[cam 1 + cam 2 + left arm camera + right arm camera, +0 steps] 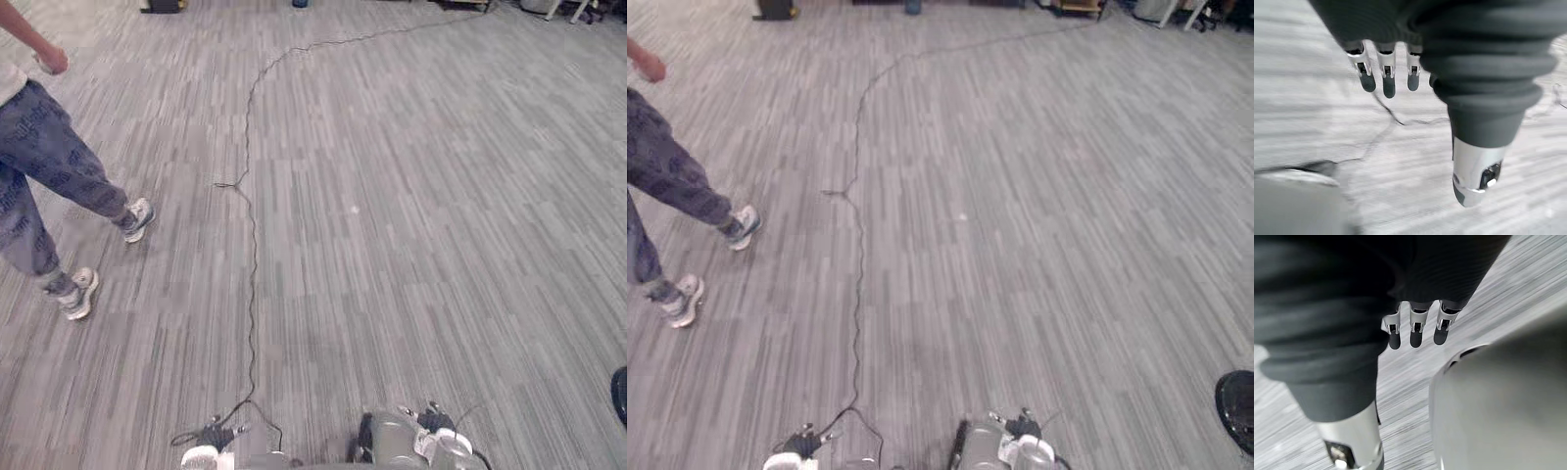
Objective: Pick up cushions and gather them together orderly.
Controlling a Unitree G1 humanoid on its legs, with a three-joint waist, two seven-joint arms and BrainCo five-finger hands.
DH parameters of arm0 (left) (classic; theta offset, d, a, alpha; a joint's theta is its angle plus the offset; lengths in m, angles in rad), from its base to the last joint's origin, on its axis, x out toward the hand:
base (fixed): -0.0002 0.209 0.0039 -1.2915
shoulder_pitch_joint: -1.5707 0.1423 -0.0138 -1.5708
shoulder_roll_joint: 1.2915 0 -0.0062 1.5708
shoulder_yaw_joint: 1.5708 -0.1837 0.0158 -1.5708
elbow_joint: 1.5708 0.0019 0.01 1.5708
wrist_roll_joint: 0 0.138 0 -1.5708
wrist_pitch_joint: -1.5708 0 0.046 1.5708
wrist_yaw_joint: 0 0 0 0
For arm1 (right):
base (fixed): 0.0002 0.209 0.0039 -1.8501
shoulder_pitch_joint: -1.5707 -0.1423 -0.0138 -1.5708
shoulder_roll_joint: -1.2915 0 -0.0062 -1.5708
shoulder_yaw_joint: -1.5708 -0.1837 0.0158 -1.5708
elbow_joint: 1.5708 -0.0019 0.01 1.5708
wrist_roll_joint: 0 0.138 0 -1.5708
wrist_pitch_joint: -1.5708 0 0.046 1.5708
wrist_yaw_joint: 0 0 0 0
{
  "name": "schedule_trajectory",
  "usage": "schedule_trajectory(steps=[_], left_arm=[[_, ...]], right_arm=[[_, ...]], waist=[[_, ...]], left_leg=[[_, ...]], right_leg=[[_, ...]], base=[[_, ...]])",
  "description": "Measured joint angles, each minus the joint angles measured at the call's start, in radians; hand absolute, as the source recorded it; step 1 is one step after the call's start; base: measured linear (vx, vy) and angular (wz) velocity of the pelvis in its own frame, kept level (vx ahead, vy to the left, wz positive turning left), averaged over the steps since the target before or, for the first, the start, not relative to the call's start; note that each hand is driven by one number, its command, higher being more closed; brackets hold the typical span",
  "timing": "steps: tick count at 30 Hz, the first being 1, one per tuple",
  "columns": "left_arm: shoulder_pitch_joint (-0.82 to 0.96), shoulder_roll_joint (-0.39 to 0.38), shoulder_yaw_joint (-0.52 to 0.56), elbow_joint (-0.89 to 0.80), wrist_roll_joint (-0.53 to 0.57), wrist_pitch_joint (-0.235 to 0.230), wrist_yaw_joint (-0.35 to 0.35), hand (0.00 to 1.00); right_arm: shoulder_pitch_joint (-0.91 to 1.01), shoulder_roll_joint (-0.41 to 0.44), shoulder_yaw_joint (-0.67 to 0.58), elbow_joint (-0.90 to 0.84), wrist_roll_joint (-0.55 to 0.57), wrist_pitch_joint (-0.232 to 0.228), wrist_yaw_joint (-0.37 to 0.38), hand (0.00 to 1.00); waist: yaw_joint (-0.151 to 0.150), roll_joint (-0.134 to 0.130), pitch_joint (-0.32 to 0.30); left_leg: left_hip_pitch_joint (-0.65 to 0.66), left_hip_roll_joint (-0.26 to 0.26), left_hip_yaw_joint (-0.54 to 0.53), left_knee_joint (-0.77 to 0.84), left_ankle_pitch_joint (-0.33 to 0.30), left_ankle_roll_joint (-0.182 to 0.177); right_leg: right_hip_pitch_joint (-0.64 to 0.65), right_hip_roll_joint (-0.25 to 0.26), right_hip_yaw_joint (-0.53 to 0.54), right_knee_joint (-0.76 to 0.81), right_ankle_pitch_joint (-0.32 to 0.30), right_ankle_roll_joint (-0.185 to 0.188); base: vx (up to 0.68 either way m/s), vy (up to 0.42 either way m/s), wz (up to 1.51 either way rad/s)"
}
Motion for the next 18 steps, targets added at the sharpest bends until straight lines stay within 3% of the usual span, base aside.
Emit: schedule_trajectory(steps=[1, 2, 3, 4, 6, 7, 8, 9, 10, 11, 14, 15, 16, 17, 18], left_arm=[[-0.004, 0.002, -0.011, -0.001, 0.001, -0.004, -0.001, 0.0], [-0.002, -0.01, -0.012, 0.003, 0.001, -0.004, -0.004, 0.0], [0.001, -0.028, -0.005, 0.004, 0.002, -0.003, -0.005, 0.0], [0.004, -0.045, 0.004, 0.004, 0.003, -0.003, -0.006, 0.0], [0.004, -0.059, 0.014, 0.005, 0.012, -0.002, -0.006, 0.0], [0.002, -0.059, 0.018, 0.005, 0.014, -0.002, -0.006, 0.0], [0.001, -0.068, 0.049, 0.003, 0.017, -0.002, -0.006, 0.0], [0.001, -0.076, 0.061, 0.0, 0.02, -0.003, -0.004, 0.0], [0.001, -0.078, 0.061, -0.001, 0.02, -0.004, -0.004, 0.0], [0.003, -0.082, 0.059, -0.024, 0.021, -0.005, -0.005, 0.0], [0.008, -0.084, 0.058, -0.055, 0.018, -0.005, -0.005, 0.0], [0.015, -0.083, 0.049, -0.067, 0.017, -0.008, -0.005, 0.0], [0.019, -0.088, 0.046, -0.076, 0.015, -0.018, -0.007, 0.0], [0.02, -0.093, 0.048, -0.076, 0.008, -0.021, -0.007, 0.0], [0.021, -0.103, 0.05, -0.079, 0.001, -0.027, -0.007, 0.0]], right_arm=[[0.005, 0.004, -0.002, 0.001, 0.001, 0.0, 0.001, 0.0], [0.017, 0.0, -0.005, 0.0, 0.002, 0.0, 0.001, 0.0], [0.026, -0.012, -0.007, 0.001, 0.001, 0.001, 0.0, 0.0], [0.026, -0.024, -0.009, 0.001, 0.0, 0.002, 0.0, 0.0], [0.019, -0.017, -0.046, -0.001, -0.001, 0.001, 0.005, 0.0], [0.02, -0.014, -0.047, 0.0, -0.001, 0.001, 0.005, 0.0], [0.021, -0.011, -0.052, 0.001, 0.001, 0.003, 0.005, 0.0], [0.03, -0.01, -0.052, 0.002, 0.002, 0.007, 0.005, 0.0], [0.036, -0.009, -0.052, 0.002, 0.002, 0.008, 0.005, 0.0], [0.048, 0.0, -0.053, 0.0, 0.006, 0.009, 0.004, 0.0], [0.047, 0.0, -0.054, -0.001, 0.009, 0.009, 0.004, 0.0], [0.041, 0.0, -0.063, 0.0, 0.009, 0.009, 0.004, 0.0], [0.035, -0.001, -0.074, 0.0, 0.009, 0.009, 0.003, 0.0], [0.03, -0.003, -0.075, 0.0, 0.009, 0.009, 0.002, 0.0], [0.037, -0.013, -0.073, 0.003, 0.009, 0.009, 0.0, 0.0]], waist=[[-0.009, -0.02, -0.003], [-0.019, -0.028, -0.003], [-0.028, -0.021, -0.009], [-0.028, 0.001, -0.019], [-0.025, 0.031, -0.025], [-0.024, 0.036, -0.024], [-0.016, 0.04, -0.024], [-0.01, 0.049, -0.019], [-0.008, 0.05, -0.018], [0.005, 0.047, -0.018], [0.016, 0.04, -0.018], [0.02, 0.04, -0.018], [0.021, 0.052, -0.018], [0.023, 0.059, -0.017], [0.038, 0.071, -0.021]], left_leg=[[0.021, -0.013, -0.024, -0.016, -0.004, -0.007], [0.058, -0.017, -0.063, -0.018, -0.028, -0.048], [0.08, -0.001, -0.087, -0.018, -0.039, -0.067], [0.075, 0.021, -0.092, -0.005, -0.04, -0.069], [-0.002, 0.062, -0.113, 0.175, -0.037, -0.093], [-0.045, 0.076, -0.114, 0.272, -0.021, -0.121], [-0.108, 0.103, -0.109, 0.45, 0.004, -0.174], [-0.153, 0.134, -0.101, 0.621, -0.015, -0.18], [-0.173, 0.148, -0.1, 0.684, -0.033, -0.173], [-0.234, 0.161, -0.072, 0.746, -0.079, -0.134], [-0.35, 0.139, -0.046, 0.659, -0.107, -0.103], [-0.396, 0.107, -0.058, 0.508, -0.098, -0.116], [-0.428, 0.081, -0.08, 0.33, -0.049, -0.154], [-0.45, 0.078, -0.088, 0.263, -0.003, -0.168], [-0.486, 0.08, -0.092, 0.213, 0.072, -0.203]], right_leg=[[0.001, 0.02, 0.018, -0.169, 0.097, 0.001], [0.004, 0.036, 0.058, -0.208, 0.203, -0.061], [0.006, 0.048, 0.065, -0.18, 0.26, -0.122], [-0.006, 0.059, 0.057, -0.147, 0.224, -0.119], [0.004, 0.076, 0.03, -0.118, 0.166, -0.155], [0.018, 0.084, 0.031, -0.118, 0.144, -0.161], [0.064, 0.096, 0.04, -0.127, 0.12, -0.17], [0.133, 0.114, 0.05, -0.144, 0.09, -0.179], [0.171, 0.119, 0.054, -0.153, 0.076, -0.179], [0.258, 0.12, 0.074, -0.177, 0.036, -0.186], [0.335, 0.113, 0.134, -0.214, 0.0, -0.185], [0.361, 0.099, 0.166, -0.236, -0.007, -0.173], [0.387, 0.088, 0.204, -0.276, -0.011, -0.168], [0.407, 0.086, 0.225, -0.301, -0.012, -0.166], [0.45, 0.078, 0.269, -0.348, -0.014, -0.162]], base=[[0.49, -0.125, 0.6], [0.51, -0.147, 0.74], [0.53, -0.171, 0.5], [0.43, -0.141, 0.26], [0.51, -0.171, 0.11], [0.57, -0.186, -0.02], [0.66, -0.152, -0.15], [0.63, -0.13, -0.2], [0.63, -0.072, -0.26], [0.39, -0.021, -0.21], [0.31, 0.029, -0.46], [0.33, 0.084, -0.69], [0.38, 0.145, -0.73], [0.35, 0.173, -0.9], [0.49, 0.255, -1.04]])
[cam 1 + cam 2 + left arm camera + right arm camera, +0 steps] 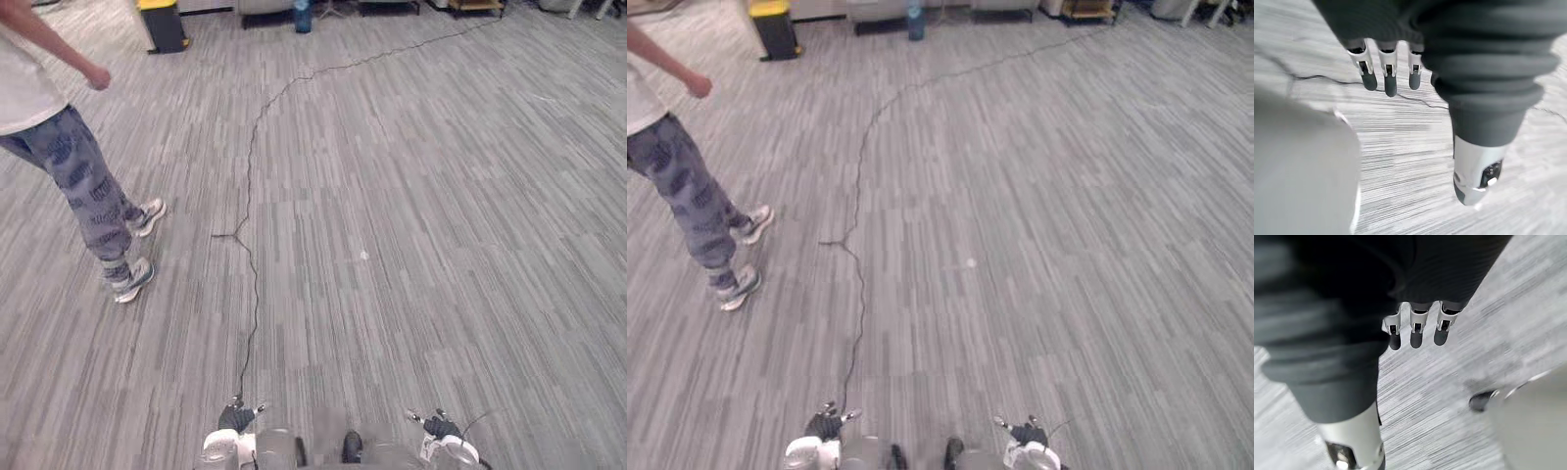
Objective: Pick up cushions and gather them together orderly.
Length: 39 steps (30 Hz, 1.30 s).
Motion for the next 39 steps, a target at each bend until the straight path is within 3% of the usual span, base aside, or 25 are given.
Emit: schedule_trajectory(steps=[2, 3, 5, 6, 7, 8, 9, 10, 14, 16, 18, 19, 20, 21, 23, 24, 25, 27, 29, 31, 33, 35, 36, 37, 39], left_arm=[[-0.001, -0.001, -0.001, -0.001, 0.0, -0.002, -0.001, 0.0], [-0.001, 0.008, 0.0, 0.003, 0.002, -0.001, -0.001, 0.0], [-0.001, 0.018, 0.011, 0.004, 0.0, -0.001, -0.001, 0.0], [-0.001, 0.02, 0.016, 0.007, 0.0, 0.001, -0.001, 0.0], [-0.004, 0.021, 0.013, 0.018, 0.0, 0.003, -0.001, 0.0], [-0.006, 0.024, 0.006, 0.023, 0.0, 0.004, 0.0, 0.0], [-0.002, 0.036, -0.004, 0.028, 0.0, 0.006, 0.0, 0.0], [0.001, 0.044, -0.011, 0.037, 0.0, 0.006, 0.001, 0.0], [0.008, 0.079, -0.025, 0.044, 0.0, 0.007, 0.001, 0.0], [-0.003, 0.089, -0.051, 0.047, 0.0, 0.006, 0.001, 0.0], [-0.004, 0.096, -0.068, 0.062, -0.005, 0.002, 0.0, 0.0], [-0.002, 0.099, -0.064, 0.066, -0.001, 0.003, 0.0, 0.0], [-0.006, 0.08, -0.052, 0.076, 0.004, 0.005, 0.0, 0.0], [0.001, 0.054, -0.031, 0.087, 0.012, 0.004, 0.0, 0.0], [0.005, 0.025, 0.011, 0.087, 0.033, 0.006, 0.001, 0.0], [0.005, 0.01, 0.041, 0.079, 0.041, 0.006, 0.0, 0.0], [0.005, -0.001, 0.057, 0.066, 0.041, 0.008, -0.001, 0.0], [0.005, 0.003, 0.064, 0.025, 0.04, 0.007, 0.0, 0.0], [0.009, 0.009, 0.061, -0.004, 0.036, 0.004, 0.0, 0.0], [0.016, 0.007, 0.055, -0.022, 0.017, 0.0, 0.0, 0.0], [0.011, 0.003, 0.029, -0.023, -0.001, -0.002, 0.0, 0.0], [0.007, -0.012, 0.02, -0.024, -0.014, -0.017, 0.001, 0.0], [0.005, -0.014, 0.019, -0.024, -0.018, -0.018, 0.0, 0.0], [0.004, -0.008, 0.015, -0.016, -0.017, -0.018, 0.001, 0.0], [-0.009, 0.015, 0.004, 0.002, -0.018, -0.017, 0.0, 0.0]], right_arm=[[0.008, 0.003, 0.004, 0.004, -0.001, 0.001, -0.006, 0.0], [0.008, 0.01, 0.004, 0.012, -0.003, 0.002, -0.007, 0.0], [0.018, 0.023, -0.004, 0.015, -0.008, 0.0, -0.006, 0.0], [0.014, 0.025, -0.004, 0.015, -0.012, 0.0, -0.006, 0.0], [0.013, 0.025, 0.002, 0.009, -0.012, 0.0, -0.006, 0.0], [0.014, 0.027, 0.005, 0.008, -0.012, -0.001, -0.005, 0.0], [0.013, 0.022, 0.027, -0.004, -0.014, 0.0, -0.004, 0.0], [0.008, 0.016, 0.051, -0.011, -0.014, -0.002, -0.002, 0.0], [-0.019, 0.023, 0.102, -0.007, -0.022, -0.01, 0.008, 0.0], [-0.046, 0.019, 0.11, -0.007, -0.022, -0.011, 0.014, 0.0], [-0.023, 0.023, 0.11, -0.005, -0.02, -0.011, 0.023, 0.0], [-0.005, 0.019, 0.111, -0.004, -0.02, -0.01, 0.022, 0.0], [-0.004, 0.002, 0.11, -0.006, -0.019, -0.011, 0.024, 0.0], [-0.008, -0.017, 0.109, -0.008, -0.023, -0.011, 0.024, 0.0], [-0.001, -0.008, 0.079, -0.019, -0.034, -0.011, 0.026, 0.0], [0.007, 0.005, 0.071, -0.041, -0.04, -0.007, 0.023, 0.0], [0.013, 0.008, 0.075, -0.042, -0.042, -0.004, 0.023, 0.0], [0.017, 0.027, 0.08, -0.045, -0.041, 0.001, 0.02, 0.0], [0.018, 0.026, 0.079, -0.041, -0.04, 0.001, 0.02, 0.0], [0.014, 0.021, 0.076, -0.04, -0.04, 0.001, 0.019, 0.0], [0.005, 0.008, 0.072, -0.039, -0.04, 0.0, 0.017, 0.0], [0.005, -0.019, 0.075, -0.028, -0.041, 0.001, 0.013, 0.0], [0.003, -0.02, 0.076, -0.026, -0.042, 0.002, 0.012, 0.0], [0.004, -0.014, 0.073, -0.022, -0.042, 0.0, 0.01, 0.0], [-0.005, 0.005, 0.071, -0.014, -0.043, 0.0, 0.01, 0.0]], waist=[[0.017, 0.01, -0.006], [0.019, -0.001, -0.023], [0.022, -0.039, -0.04], [0.029, -0.046, -0.038], [0.021, -0.043, -0.032], [0.019, -0.042, -0.028], [0.009, -0.05, -0.021], [0.002, -0.045, -0.012], [-0.019, -0.058, -0.01], [-0.034, -0.065, 0.003], [-0.042, -0.103, 0.008], [-0.045, -0.127, 0.0], [-0.049, -0.093, 0.0], [-0.048, -0.043, -0.021], [-0.049, -0.007, -0.039], [-0.048, 0.007, -0.038], [-0.047, 0.01, -0.033], [-0.032, -0.019, -0.011], [-0.019, -0.039, -0.011], [0.0, -0.045, -0.014], [0.016, -0.026, -0.013], [0.035, 0.007, -0.02], [0.042, 0.012, -0.023], [0.041, 0.0, -0.029], [0.029, -0.03, -0.038]], left_leg=[[-0.019, 0.018, 0.019, -0.026, 0.108, 0.0], [0.005, -0.005, 0.045, -0.017, 0.107, 0.074], [0.025, -0.022, 0.112, -0.009, 0.07, 0.13], [0.075, -0.026, 0.154, -0.032, 0.057, 0.149], [0.142, -0.03, 0.173, -0.06, 0.043, 0.163], [0.184, -0.032, 0.182, -0.078, 0.035, 0.165], [0.271, -0.043, 0.207, -0.112, 0.03, 0.168], [0.371, -0.044, 0.239, -0.159, 0.027, 0.167], [0.477, -0.023, 0.287, -0.199, 0.001, 0.134], [0.492, -0.014, 0.292, -0.202, -0.025, 0.131], [0.535, -0.053, 0.254, -0.207, -0.025, 0.13], [0.572, -0.076, 0.213, -0.218, -0.03, 0.123], [0.608, -0.058, 0.185, -0.22, -0.036, 0.111], [0.615, -0.015, 0.171, -0.19, -0.029, 0.091], [0.513, 0.042, 0.126, 0.071, -0.025, 0.059], [0.421, 0.09, 0.092, 0.294, 0.01, 0.016], [0.328, 0.136, 0.072, 0.51, 0.0, 0.016], [0.232, 0.163, 0.075, 0.695, -0.059, 0.017], [0.147, 0.142, 0.081, 0.676, -0.106, 0.06], [0.048, 0.087, 0.076, 0.463, -0.129, 0.072], [-0.022, 0.025, 0.046, 0.06, -0.027, 0.026], [-0.103, 0.029, 0.011, -0.033, 0.108, -0.009], [-0.114, 0.03, 0.016, -0.055, 0.183, 0.006], [-0.094, 0.011, 0.029, -0.077, 0.273, 0.084], [-0.06, -0.003, 0.084, -0.06, 0.238, 0.167]], right_leg=[[0.046, -0.016, 0.053, -0.042, -0.016, 0.041], [0.059, -0.047, 0.08, -0.046, -0.029, 0.076], [0.015, -0.08, 0.103, 0.052, -0.045, 0.153], [-0.05, -0.081, 0.128, 0.217, -0.067, 0.239], [-0.13, -0.08, 0.117, 0.427, -0.052, 0.363], [-0.164, -0.084, 0.097, 0.539, -0.036, 0.382], [-0.217, -0.111, 0.036, 0.703, -0.034, 0.359], [-0.251, -0.147, -0.068, 0.78, -0.061, 0.252], [-0.351, -0.128, -0.231, 0.602, -0.093, 0.17], [-0.432, -0.082, -0.265, 0.415, -0.014, 0.131], [-0.436, -0.061, -0.279, 0.131, 0.163, 0.117], [-0.428, -0.061, -0.252, 0.113, 0.263, 0.032], [-0.425, -0.034, -0.253, 0.161, 0.274, -0.012], [-0.421, 0.003, -0.263, 0.191, 0.223, -0.006], [-0.398, 0.047, -0.239, 0.192, 0.164, -0.013], [-0.361, 0.078, -0.218, 0.162, 0.153, -0.022], [-0.293, 0.115, -0.196, 0.118, 0.143, -0.035], [-0.162, 0.138, -0.151, 0.068, 0.109, -0.064], [-0.055, 0.141, -0.096, 0.016, 0.08, -0.038], [0.022, 0.122, -0.026, -0.042, 0.063, -0.024], [0.097, 0.091, 0.05, -0.087, 0.027, -0.011], [0.146, 0.084, 0.112, -0.108, -0.006, 0.024], [0.172, 0.068, 0.134, -0.119, -0.02, 0.042], [0.202, 0.035, 0.154, -0.114, -0.036, 0.068], [0.168, -0.007, 0.177, -0.04, -0.007, 0.145]], base=[[0.5, 0.265, -0.93], [0.56, 0.285, -0.64], [0.54, 0.24, -0.74], [0.46, 0.193, -0.89], [0.44, 0.191, -0.85], [0.41, 0.172, -0.73], [0.48, 0.19, -0.72], [0.47, 0.183, -0.67], [0.39, 0.057, -0.51], [0.42, -0.068, -0.16], [0.53, -0.158, 0.09], [0.54, -0.176, 0.04], [0.52, -0.183, -0.35], [0.5, -0.173, -0.63], [0.5, -0.17, -0.57], [0.57, -0.138, -0.44], [0.59, -0.116, -0.48], [0.58, -0.099, -0.57], [0.5, -0.061, -0.67], [0.43, 0.049, -0.87], [0.49, 0.137, -0.9], [0.53, 0.195, -0.82], [0.68, 0.286, -0.82], [0.75, 0.303, -0.48], [0.9, 0.326, -0.58]])
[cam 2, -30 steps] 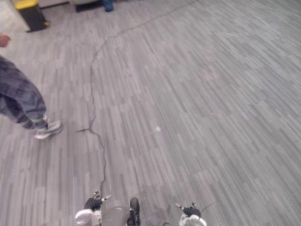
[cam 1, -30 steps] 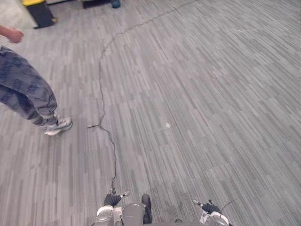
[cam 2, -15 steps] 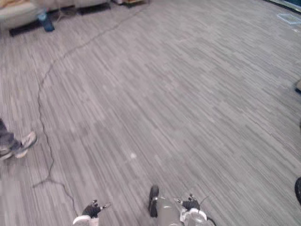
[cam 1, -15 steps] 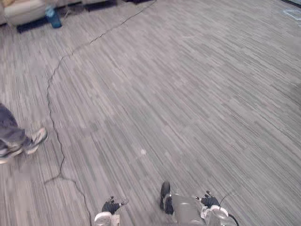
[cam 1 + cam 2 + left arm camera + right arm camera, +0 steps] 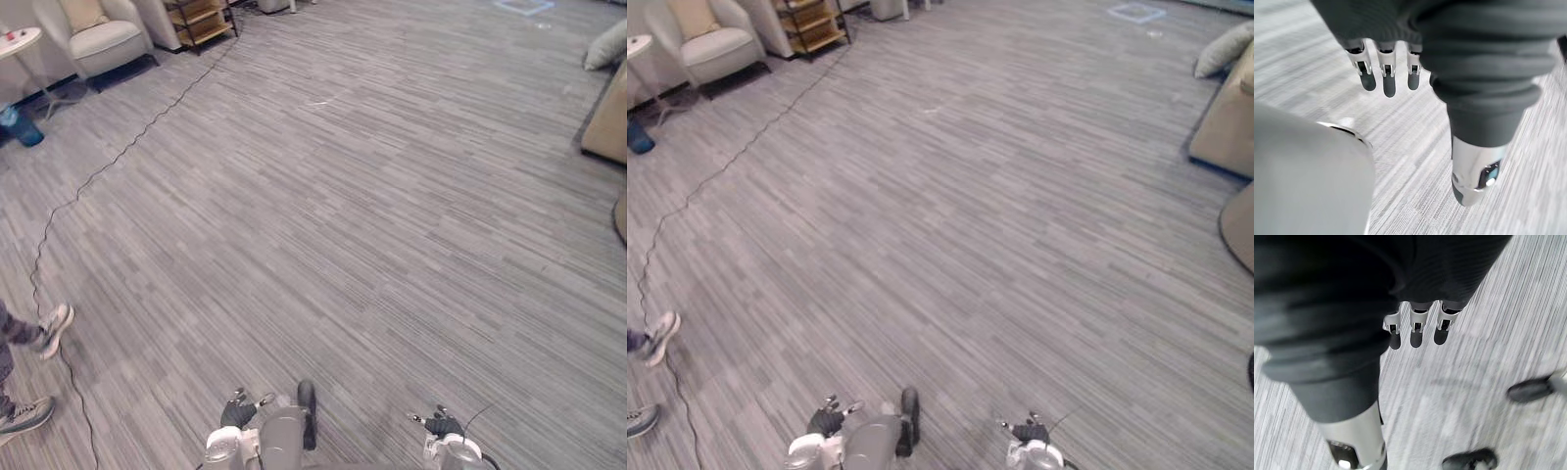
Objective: Pick up cushions and gather them together orderly.
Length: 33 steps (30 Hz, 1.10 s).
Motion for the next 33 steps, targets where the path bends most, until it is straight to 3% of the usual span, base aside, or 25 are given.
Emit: schedule_trajectory(steps=[1, 2, 3, 5, 6, 7, 8, 9, 11, 13, 14, 15, 16, 18, 19, 20, 22, 24, 25, 27, 28, 30, 31, 32, 33], left_arm=[[-0.002, 0.004, 0.029, -0.004, -0.002, -0.001, 0.0, 0.0], [0.0, 0.015, 0.034, 0.0, 0.0, -0.003, 0.002, 0.0], [0.022, 0.012, 0.016, 0.005, -0.002, 0.0, 0.003, 0.0], [0.011, 0.043, 0.001, 0.034, -0.003, 0.007, 0.006, 0.0], [0.002, 0.046, -0.007, 0.045, -0.002, 0.008, 0.008, 0.0], [0.0, 0.044, -0.022, 0.069, -0.003, 0.017, 0.009, 0.0], [0.0, 0.043, -0.023, 0.072, -0.003, 0.017, 0.009, 0.0], [-0.007, 0.044, -0.025, 0.082, -0.003, 0.02, 0.008, 0.0], [-0.006, 0.048, -0.035, 0.085, -0.002, 0.021, 0.009, 0.0], [-0.001, 0.066, -0.066, 0.087, 0.002, 0.021, 0.006, 0.0], [0.002, 0.067, -0.075, 0.087, 0.007, 0.02, 0.004, 0.0], [-0.003, 0.053, -0.077, 0.094, 0.021, 0.021, 0.004, 0.0], [0.0, 0.046, -0.068, 0.094, 0.024, 0.019, 0.003, 0.0], [-0.002, 0.03, -0.039, 0.1, 0.029, 0.02, 0.003, 0.0], [0.003, 0.011, -0.017, 0.098, 0.027, 0.021, 0.001, 0.0], [0.006, -0.002, 0.0, 0.081, 0.029, 0.021, 0.004, 0.0], [0.008, 0.005, -0.005, 0.065, 0.029, 0.02, 0.005, 0.0], [0.017, 0.006, -0.006, 0.016, 0.025, 0.018, 0.004, 0.0], [0.016, 0.006, -0.006, 0.008, 0.022, 0.017, 0.004, 0.0], [0.016, 0.004, -0.008, -0.004, 0.017, 0.014, 0.002, 0.0], [0.017, 0.002, -0.013, -0.008, 0.014, 0.005, 0.003, 0.0], [0.019, -0.015, -0.017, -0.017, -0.002, -0.003, 0.004, 0.0], [0.021, -0.014, -0.021, -0.019, -0.007, -0.006, 0.004, 0.0], [0.019, -0.005, -0.02, -0.019, -0.009, -0.009, 0.002, 0.0], [0.018, 0.006, -0.02, -0.018, -0.007, -0.019, 0.005, 0.0]], right_arm=[[-0.005, 0.018, -0.003, 0.0, -0.003, -0.005, -0.002, 0.0], [0.005, 0.028, -0.002, 0.016, -0.007, -0.007, -0.007, 0.0], [0.04, 0.02, -0.001, 0.021, -0.008, -0.009, -0.008, 0.0], [0.031, 0.032, 0.0, 0.011, -0.009, -0.009, -0.009, 0.0], [0.034, 0.025, 0.0, 0.011, -0.009, -0.009, -0.01, 0.0], [0.03, 0.008, 0.002, 0.006, -0.009, -0.012, -0.009, 0.0], [0.029, 0.006, 0.002, 0.006, -0.009, -0.012, -0.009, 0.0], [0.026, 0.001, 0.001, 0.005, -0.007, -0.013, -0.008, 0.0], [0.018, 0.002, 0.001, -0.005, -0.006, -0.021, -0.006, 0.0], [0.024, 0.018, 0.0, -0.013, -0.006, -0.019, -0.006, 0.0], [0.033, 0.018, 0.0, -0.013, -0.006, -0.018, -0.006, 0.0], [0.039, 0.004, -0.004, -0.015, -0.008, -0.017, -0.006, 0.0], [0.036, -0.004, -0.006, -0.014, -0.008, -0.015, -0.006, 0.0], [0.029, 0.004, -0.026, -0.018, -0.008, -0.013, -0.003, 0.0], [0.03, 0.012, -0.035, -0.021, -0.004, -0.01, -0.003, 0.0], [0.029, 0.009, -0.042, -0.02, -0.004, -0.004, -0.006, 0.0], [0.031, 0.01, -0.043, -0.016, 0.0, 0.0, -0.006, 0.0], [0.03, 0.018, -0.043, -0.017, 0.003, 0.0, -0.006, 0.0], [0.026, 0.017, -0.043, -0.018, 0.003, 0.0, -0.006, 0.0], [0.015, 0.014, -0.043, -0.018, 0.003, 0.0, -0.007, 0.0], [0.015, 0.006, -0.042, -0.016, 0.003, 0.001, -0.009, 0.0], [0.01, -0.022, -0.029, -0.008, 0.0, 0.001, -0.014, 0.0], [0.003, -0.023, -0.019, 0.015, -0.002, 0.002, -0.015, 0.0], [0.001, -0.013, -0.021, 0.028, -0.005, 0.002, -0.015, 0.0], [-0.007, 0.003, -0.02, 0.051, -0.007, 0.002, -0.013, 0.0]], waist=[[0.013, -0.001, 0.007], [0.015, -0.021, 0.002], [0.0, -0.003, -0.005], [-0.015, -0.046, 0.003], [-0.023, -0.041, 0.014], [-0.049, -0.021, 0.021], [-0.055, -0.02, 0.022], [-0.062, -0.003, 0.03], [-0.075, -0.009, 0.032], [-0.097, -0.067, 0.035], [-0.106, -0.075, 0.032], [-0.118, -0.04, 0.018], [-0.109, -0.023, 0.002], [-0.102, -0.016, 0.0], [-0.102, -0.001, 0.008], [-0.098, 0.028, 0.013], [-0.093, 0.031, 0.02], [-0.063, 0.001, 0.025], [-0.057, 0.0, 0.025], [-0.054, 0.0, 0.025], [-0.049, 0.01, 0.024], [-0.025, 0.056, 0.007], [-0.008, 0.058, 0.003], [-0.003, 0.043, -0.004], [-0.004, 0.014, -0.016]], left_leg=[[-0.038, 0.023, 0.056, 0.136, -0.061, 0.031], [-0.01, -0.01, 0.062, 0.124, -0.088, -0.006], [0.118, -0.006, 0.062, 0.018, -0.135, 0.0], [0.218, -0.066, 0.073, -0.028, -0.181, 0.004], [0.283, -0.07, 0.094, -0.047, -0.209, -0.001], [0.385, -0.063, 0.114, -0.093, -0.245, -0.003], [0.398, -0.061, 0.114, -0.097, -0.251, -0.004], [0.448, -0.05, 0.123, -0.11, -0.278, -0.007], [0.513, -0.03, 0.131, -0.127, -0.315, -0.012], [0.594, -0.07, 0.078, -0.172, -0.316, -0.015], [0.616, -0.077, 0.052, -0.174, -0.319, -0.019], [0.654, -0.042, -0.005, -0.162, -0.324, -0.029], [0.648, -0.021, -0.019, -0.138, -0.319, -0.04], [0.542, -0.017, -0.089, 0.106, -0.277, -0.106], [0.453, 0.004, -0.12, 0.347, -0.219, -0.176], [0.357, 0.049, -0.117, 0.598, -0.209, -0.187], [0.277, 0.093, -0.077, 0.771, -0.275, -0.129], [0.168, 0.097, -0.024, 0.729, -0.356, -0.072], [0.13, 0.092, -0.018, 0.675, -0.371, -0.067], [0.039, 0.047, -0.037, 0.395, -0.361, -0.069], [-0.005, 0.021, -0.08, 0.19, -0.279, -0.104], [-0.1, 0.06, -0.142, 0.048, -0.156, -0.214], [-0.112, 0.082, -0.118, 0.077, -0.051, -0.196], [-0.104, 0.064, -0.101, 0.103, -0.02, -0.161], [-0.1, 0.043, -0.069, 0.143, -0.07, -0.093]], right_leg=[[-0.016, 0.019, 0.009, 0.075, 0.051, 0.022], [-0.049, 0.012, -0.004, 0.246, 0.046, 0.059], [-0.123, 0.012, -0.072, 0.506, 0.05, 0.185], [-0.237, -0.068, -0.148, 0.752, -0.006, 0.092], [-0.299, -0.095, -0.216, 0.814, -0.048, 0.027], [-0.382, -0.108, -0.32, 0.787, -0.115, -0.017], [-0.39, -0.106, -0.329, 0.776, -0.121, -0.018], [-0.448, -0.082, -0.365, 0.701, -0.132, -0.029], [-0.531, -0.024, -0.411, 0.475, -0.072, -0.015], [-0.57, -0.003, -0.418, 0.182, 0.141, -0.023], [-0.567, 0.001, -0.404, 0.176, 0.207, -0.056], [-0.55, 0.035, -0.397, 0.202, 0.253, -0.148], [-0.546, 0.039, -0.4, 0.219, 0.239, -0.156], [-0.536, 0.038, -0.402, 0.268, 0.163, -0.166], [-0.473, 0.041, -0.393, 0.229, 0.133, -0.165], [-0.388, 0.067, -0.374, 0.181, 0.116, -0.167], [-0.256, 0.081, -0.345, 0.116, 0.098, -0.174], [-0.124, 0.054, -0.28, 0.039, 0.07, -0.169], [-0.1, 0.04, -0.266, 0.022, 0.06, -0.157], [-0.056, -0.005, -0.234, 0.008, 0.009, -0.127], [-0.037, -0.027, -0.199, 0.003, -0.026, -0.112], [-0.025, -0.025, -0.147, -0.009, -0.069, -0.085], [0.009, -0.044, -0.107, -0.014, -0.102, -0.066], [0.027, -0.077, -0.093, -0.016, -0.112, -0.063], [0.026, -0.109, -0.069, 0.015, -0.096, -0.052]], base=[[0.68, 0.271, -0.83], [0.63, 0.363, -0.91], [0.46, 0.293, -0.6], [0.43, 0.202, -0.51], [0.58, 0.219, -0.58], [0.47, 0.192, -0.39], [0.49, 0.148, -0.24], [0.57, 0.08, -0.2], [0.58, 0.068, -0.06], [0.7, 0.003, 0.48], [0.84, -0.059, 0.61], [0.6, -0.06, 0.26], [0.75, -0.078, 0.06], [0.7, -0.084, -0.16], [0.79, -0.054, -0.21], [0.66, -0.028, -0.24], [0.54, 0.065, -0.29], [0.53, 0.09, -0.55], [0.46, 0.132, -0.54], [0.49, 0.2, -0.37], [0.55, 0.29, -0.46], [0.49, 0.343, -0.78], [0.46, 0.372, -0.89], [0.62, 0.444, -0.88], [0.53, 0.333, -0.62]])
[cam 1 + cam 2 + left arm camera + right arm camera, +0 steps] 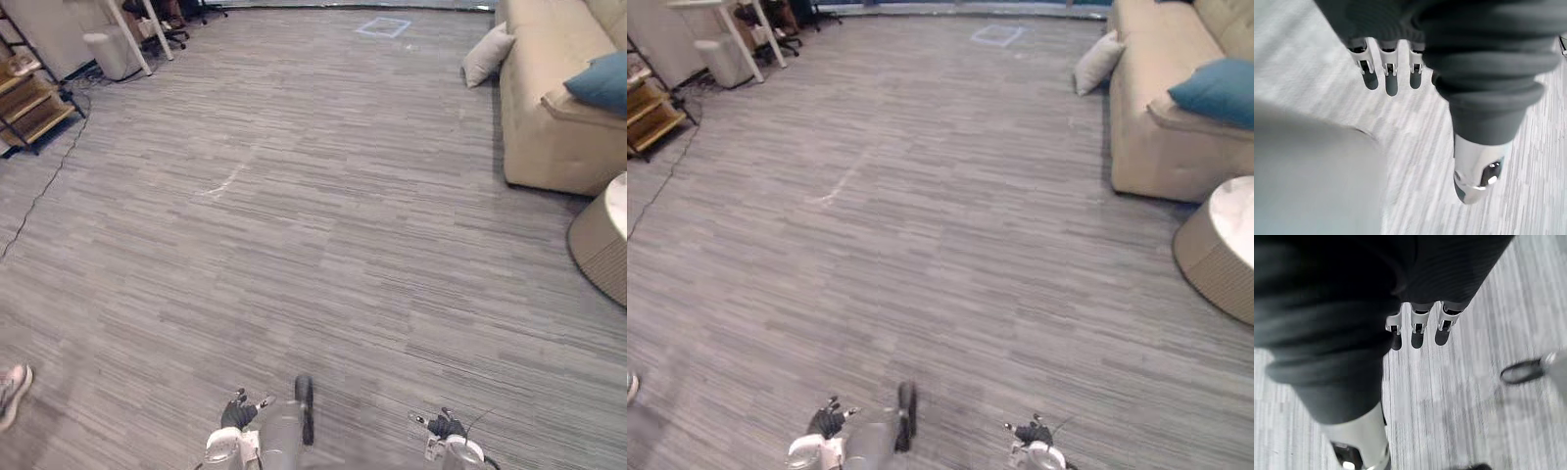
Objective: Pick up cushions and gather them together orderly.
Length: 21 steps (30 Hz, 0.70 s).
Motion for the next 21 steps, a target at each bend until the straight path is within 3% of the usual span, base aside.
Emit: schedule_trajectory(steps=[2, 3, 4, 5, 7, 8, 10, 11, 12, 13, 14, 15, 17, 18, 20, 21], left_arm=[[-0.005, 0.027, 0.0, 0.022, 0.004, 0.0, 0.0, 0.0], [-0.009, 0.031, -0.001, 0.026, 0.004, 0.001, 0.002, 0.0], [-0.009, 0.038, -0.004, 0.039, 0.006, 0.007, 0.005, 0.0], [-0.009, 0.04, -0.006, 0.044, 0.006, 0.016, 0.006, 0.0], [-0.007, 0.053, -0.007, 0.061, 0.008, 0.021, 0.01, 0.0], [-0.006, 0.061, -0.006, 0.083, 0.008, 0.024, 0.018, 0.0], [-0.01, 0.062, -0.01, 0.091, 0.008, 0.024, 0.019, 0.0], [-0.019, 0.067, -0.028, 0.105, 0.009, 0.026, 0.019, 0.0], [-0.029, 0.076, -0.045, 0.118, 0.013, 0.03, 0.018, 0.0], [-0.03, 0.086, -0.057, 0.119, 0.027, 0.031, 0.018, 0.0], [-0.033, 0.097, -0.076, 0.128, 0.041, 0.032, 0.014, 0.0], [-0.033, 0.086, -0.071, 0.144, 0.056, 0.036, 0.014, 0.0], [-0.015, 0.063, -0.031, 0.144, 0.069, 0.036, 0.013, 0.0], [-0.015, 0.053, -0.004, 0.136, 0.074, 0.037, 0.015, 0.0], [-0.014, 0.028, 0.046, 0.119, 0.086, 0.039, 0.018, 0.0], [-0.008, 0.008, 0.055, 0.101, 0.083, 0.038, 0.016, 0.0]], right_arm=[[0.002, 0.019, 0.0, 0.001, -0.001, -0.002, 0.002, 0.0], [0.005, 0.02, 0.002, 0.002, -0.002, -0.001, 0.002, 0.0], [0.016, 0.02, 0.003, 0.0, -0.002, -0.002, 0.002, 0.0], [0.021, 0.02, 0.003, 0.0, -0.002, -0.003, 0.002, 0.0], [0.028, 0.009, 0.026, -0.008, -0.002, -0.006, 0.003, 0.0], [0.024, 0.005, 0.043, -0.014, -0.002, -0.011, 0.006, 0.0], [0.022, 0.005, 0.05, -0.034, -0.002, -0.013, 0.007, 0.0], [0.023, 0.007, 0.049, -0.043, 0.001, -0.018, 0.008, 0.0], [0.013, 0.004, 0.05, -0.051, 0.0, -0.024, 0.008, 0.0], [0.013, 0.006, 0.051, -0.05, -0.001, -0.022, 0.007, 0.0], [0.025, 0.011, 0.051, -0.045, -0.001, -0.02, 0.007, 0.0], [0.036, 0.0, 0.035, -0.041, 0.002, -0.018, 0.004, 0.0], [0.053, -0.026, 0.019, -0.04, -0.002, -0.012, 0.005, 0.0], [0.051, -0.021, 0.006, -0.042, -0.002, -0.011, 0.006, 0.0], [0.048, -0.019, 0.002, -0.072, -0.001, -0.009, 0.006, 0.0], [0.046, -0.019, 0.004, -0.083, -0.001, -0.009, 0.006, 0.0]], waist=[[-0.002, -0.031, -0.016], [-0.008, -0.045, -0.006], [-0.016, -0.05, 0.001], [-0.02, -0.05, 0.006], [-0.026, -0.047, 0.027], [-0.045, -0.05, 0.027], [-0.062, -0.049, 0.029], [-0.074, -0.052, 0.034], [-0.089, -0.067, 0.047], [-0.101, -0.093, 0.049], [-0.109, -0.134, 0.049], [-0.121, -0.104, 0.047], [-0.12, -0.035, 0.015], [-0.115, -0.035, 0.006], [-0.111, -0.006, 0.018], [-0.108, 0.017, 0.032]], left_leg=[[0.029, -0.028, 0.035, -0.002, -0.04, 0.054], [0.08, -0.035, 0.064, -0.027, -0.053, 0.069], [0.169, -0.052, 0.076, -0.067, -0.081, 0.078], [0.217, -0.06, 0.079, -0.085, -0.096, 0.08], [0.382, -0.08, 0.118, -0.162, -0.151, 0.082], [0.476, -0.083, 0.14, -0.202, -0.19, 0.093], [0.514, -0.077, 0.142, -0.21, -0.219, 0.094], [0.54, -0.073, 0.142, -0.218, -0.245, 0.092], [0.586, -0.087, 0.143, -0.249, -0.261, 0.083], [0.616, -0.115, 0.139, -0.282, -0.264, 0.072], [0.669, -0.158, 0.135, -0.315, -0.274, 0.044], [0.734, -0.145, 0.114, -0.335, -0.3, 0.021], [0.746, -0.084, 0.055, -0.277, -0.299, 0.015], [0.702, -0.066, 0.01, -0.153, -0.299, -0.001], [0.531, -0.03, -0.054, 0.262, -0.213, -0.113], [0.439, 0.023, -0.05, 0.497, -0.2, -0.119]], right_leg=[[-0.09, -0.023, 0.037, 0.176, 0.041, 0.054], [-0.147, -0.028, 0.051, 0.334, 0.077, 0.132], [-0.228, -0.032, 0.04, 0.561, 0.133, 0.236], [-0.259, -0.034, 0.017, 0.655, 0.125, 0.22], [-0.345, -0.058, -0.083, 0.798, 0.057, 0.116], [-0.425, -0.045, -0.175, 0.756, 0.013, 0.069], [-0.487, -0.006, -0.226, 0.661, 0.008, 0.065], [-0.546, 0.034, -0.256, 0.54, 0.028, 0.06], [-0.581, 0.066, -0.277, 0.334, 0.124, 0.088], [-0.592, 0.066, -0.294, 0.217, 0.188, 0.119], [-0.634, 0.053, -0.302, 0.171, 0.243, 0.127], [-0.62, 0.087, -0.269, 0.2, 0.354, 0.001], [-0.608, 0.138, -0.281, 0.239, 0.338, -0.085], [-0.6, 0.139, -0.286, 0.27, 0.307, -0.105], [-0.534, 0.153, -0.286, 0.254, 0.238, -0.106], [-0.467, 0.175, -0.281, 0.228, 0.213, -0.112]], base=[[0.68, 0.399, -0.51], [0.77, 0.452, -0.43], [0.51, 0.288, -0.32], [0.58, 0.31, -0.36], [0.43, 0.185, -0.53], [0.41, 0.123, -0.49], [0.4, 0.067, -0.19], [0.48, 0.045, 0.0], [0.6, 0.061, 0.12], [0.53, 0.046, 0.27], [0.74, 0.031, 0.39], [0.7, 0.005, 0.35], [0.7, -0.028, 0.05], [0.75, -0.1, -0.1], [0.79, -0.089, -0.03], [0.81, 0.006, -0.01]])
